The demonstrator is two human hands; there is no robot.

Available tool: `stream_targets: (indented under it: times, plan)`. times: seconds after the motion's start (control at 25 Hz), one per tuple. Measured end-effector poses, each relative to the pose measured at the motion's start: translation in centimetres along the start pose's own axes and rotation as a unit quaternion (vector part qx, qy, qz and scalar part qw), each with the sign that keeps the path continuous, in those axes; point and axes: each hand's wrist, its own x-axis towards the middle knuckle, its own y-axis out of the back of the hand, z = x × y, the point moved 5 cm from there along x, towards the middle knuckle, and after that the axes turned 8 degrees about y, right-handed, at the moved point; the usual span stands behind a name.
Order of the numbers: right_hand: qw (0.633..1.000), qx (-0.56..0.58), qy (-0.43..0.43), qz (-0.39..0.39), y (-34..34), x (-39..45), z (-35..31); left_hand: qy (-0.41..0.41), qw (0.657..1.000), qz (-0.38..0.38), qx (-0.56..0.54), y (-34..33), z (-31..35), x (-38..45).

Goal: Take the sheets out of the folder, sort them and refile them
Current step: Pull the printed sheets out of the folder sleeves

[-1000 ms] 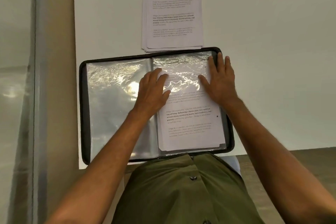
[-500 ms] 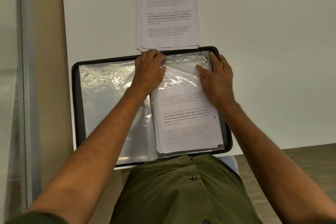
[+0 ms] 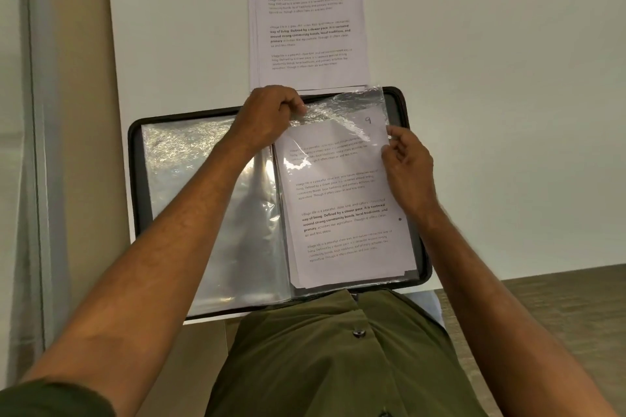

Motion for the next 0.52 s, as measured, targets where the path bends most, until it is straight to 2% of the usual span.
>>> stream_targets:
  times: [0.16, 0.28, 0.52]
  plan:
    - [1.000, 0.012, -0.001, 0.005, -0.2, -0.1, -0.5, 0.017, 0.998, -0.033, 0.056, 0.5, 0.9, 0.7]
    - [0.999, 0.038, -0.004, 0.019, -0.4, -0.3, -0.4, 0.006, 0.994, -0.083, 0.070, 0.1, 1.5, 1.3]
    - [0.995, 0.095, -0.016, 0.015, -0.8, -0.4, 0.2, -0.019, 0.982, -0.131, 0.131, -1.6, 2.4, 1.7]
